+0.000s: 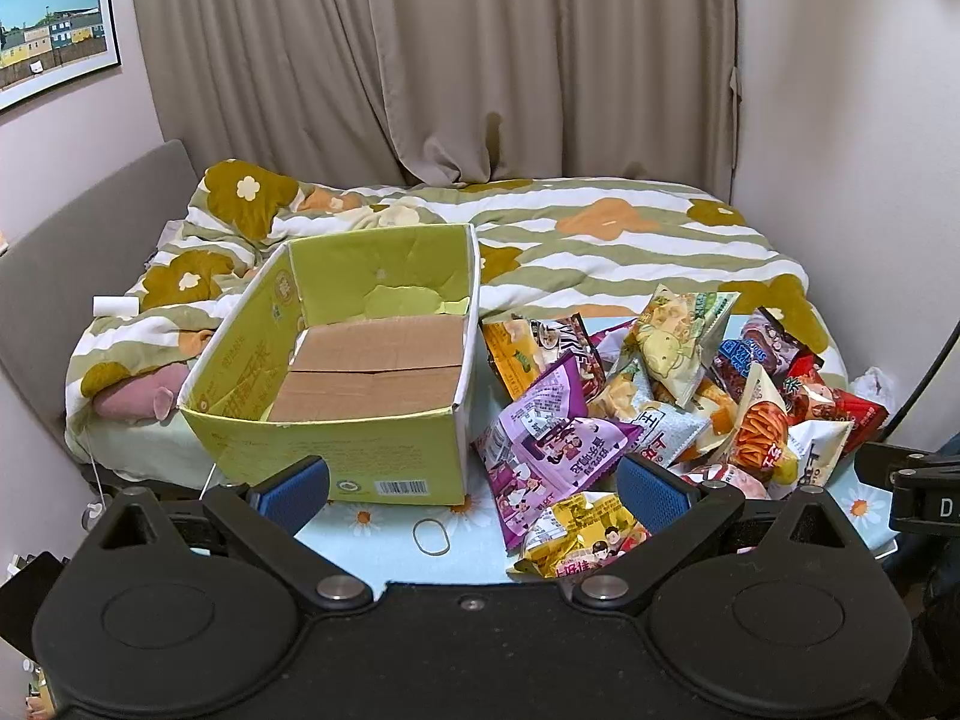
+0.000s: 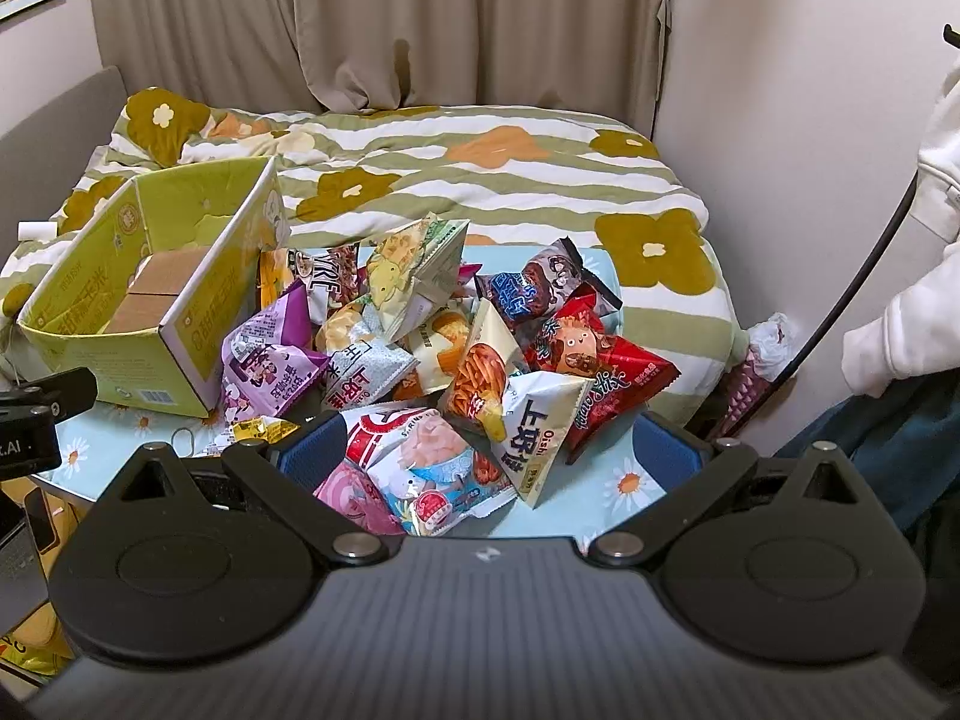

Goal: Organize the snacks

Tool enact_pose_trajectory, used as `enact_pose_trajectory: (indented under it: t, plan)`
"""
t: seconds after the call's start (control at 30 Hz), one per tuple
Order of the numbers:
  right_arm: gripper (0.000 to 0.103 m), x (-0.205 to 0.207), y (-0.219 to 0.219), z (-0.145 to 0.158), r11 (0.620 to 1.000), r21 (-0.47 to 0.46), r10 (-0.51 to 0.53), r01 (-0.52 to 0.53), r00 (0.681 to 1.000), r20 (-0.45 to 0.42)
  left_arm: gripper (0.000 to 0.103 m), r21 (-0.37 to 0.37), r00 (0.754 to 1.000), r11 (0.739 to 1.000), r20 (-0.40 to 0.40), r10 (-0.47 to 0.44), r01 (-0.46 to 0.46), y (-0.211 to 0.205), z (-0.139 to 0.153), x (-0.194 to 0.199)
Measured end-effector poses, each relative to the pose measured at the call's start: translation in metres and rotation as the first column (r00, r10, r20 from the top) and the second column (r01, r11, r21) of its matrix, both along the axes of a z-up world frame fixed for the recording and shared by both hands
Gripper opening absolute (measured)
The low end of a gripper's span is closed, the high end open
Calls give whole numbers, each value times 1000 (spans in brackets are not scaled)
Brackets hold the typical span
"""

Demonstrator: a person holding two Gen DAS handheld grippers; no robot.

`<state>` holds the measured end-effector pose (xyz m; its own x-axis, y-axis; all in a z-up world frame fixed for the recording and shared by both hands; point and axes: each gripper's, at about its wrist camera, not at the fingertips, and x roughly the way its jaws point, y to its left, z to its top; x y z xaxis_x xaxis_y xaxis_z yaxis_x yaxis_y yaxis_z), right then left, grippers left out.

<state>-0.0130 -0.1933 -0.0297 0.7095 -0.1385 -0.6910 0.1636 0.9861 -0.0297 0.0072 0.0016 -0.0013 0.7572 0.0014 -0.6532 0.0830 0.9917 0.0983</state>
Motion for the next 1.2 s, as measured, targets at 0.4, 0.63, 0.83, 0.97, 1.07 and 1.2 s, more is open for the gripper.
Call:
enact_pose_trajectory:
  t: [0.4,0.63,0.83,0.97,1.07,1.2]
  plan:
    - [103,2,-1,0,1000,-2,1,-1,1000,-3,103,-3,1000,1000,-11,-7,7,-3,-4,5]
    - [103,5,0,-2,1000,-3,0,0,1000,-5,103,2,1000,1000,-7,-8,8,-4,-4,5]
    - [103,6,0,-3,1000,-3,0,0,1000,-5,103,-1,1000,1000,-9,-10,10,-4,-4,6]
    - [103,5,-1,-3,1000,-3,1,-1,1000,-6,103,-3,1000,1000,-11,-12,12,-3,-3,5]
    - [103,5,-1,-3,1000,-3,1,-1,1000,-6,103,-2,1000,1000,-11,-12,12,-3,-3,6]
    - [103,6,0,-3,1000,-2,0,0,1000,-5,103,-2,1000,1000,-10,-11,11,-4,-3,6]
